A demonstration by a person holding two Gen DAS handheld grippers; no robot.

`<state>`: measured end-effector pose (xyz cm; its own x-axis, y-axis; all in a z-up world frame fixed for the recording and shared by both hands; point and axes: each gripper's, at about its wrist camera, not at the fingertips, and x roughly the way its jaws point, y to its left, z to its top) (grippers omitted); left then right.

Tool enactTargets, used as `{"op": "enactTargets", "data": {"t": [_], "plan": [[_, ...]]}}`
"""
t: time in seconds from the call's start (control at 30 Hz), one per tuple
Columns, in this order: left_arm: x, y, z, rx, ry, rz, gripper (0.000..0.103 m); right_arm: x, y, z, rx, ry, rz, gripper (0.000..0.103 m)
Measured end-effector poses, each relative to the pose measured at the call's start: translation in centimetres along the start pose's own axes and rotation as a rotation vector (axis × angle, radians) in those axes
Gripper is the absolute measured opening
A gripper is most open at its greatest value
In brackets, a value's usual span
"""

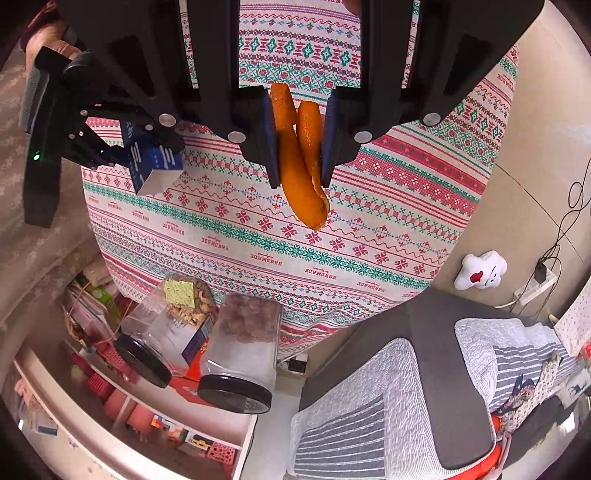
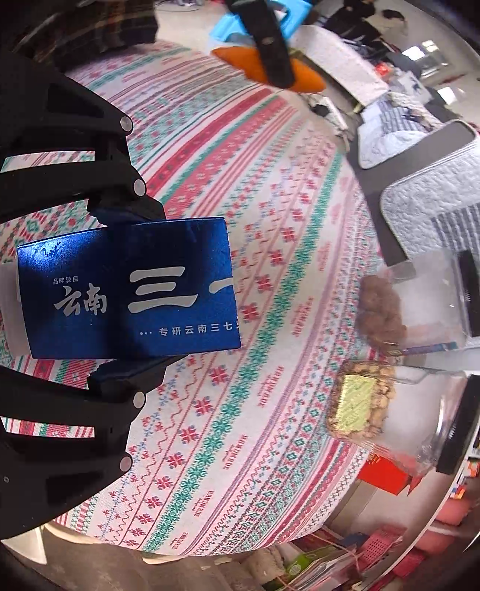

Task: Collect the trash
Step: 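Lift and carry the carrot pieces and blue box toward the white bin with both tools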

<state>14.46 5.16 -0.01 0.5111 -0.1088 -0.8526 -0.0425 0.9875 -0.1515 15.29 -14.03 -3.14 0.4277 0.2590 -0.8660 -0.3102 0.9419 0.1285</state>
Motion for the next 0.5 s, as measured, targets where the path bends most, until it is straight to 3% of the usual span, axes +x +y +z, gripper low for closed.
{"op": "enactTargets", "data": {"t": [0.23, 0.5], "plan": [[-0.4, -0.3, 0.3, -0.004, -0.042, 0.021, 0.022, -3.0, -1.1, 2.3, 0.082, -0.209, 0.011, 0.053], [-1.0, -1.7, 0.5, -0.004, -0.071, 0.002, 0.022, -5.0, -2.1, 2.5, 0.133, -0.291, 0.002, 0.052]]}}
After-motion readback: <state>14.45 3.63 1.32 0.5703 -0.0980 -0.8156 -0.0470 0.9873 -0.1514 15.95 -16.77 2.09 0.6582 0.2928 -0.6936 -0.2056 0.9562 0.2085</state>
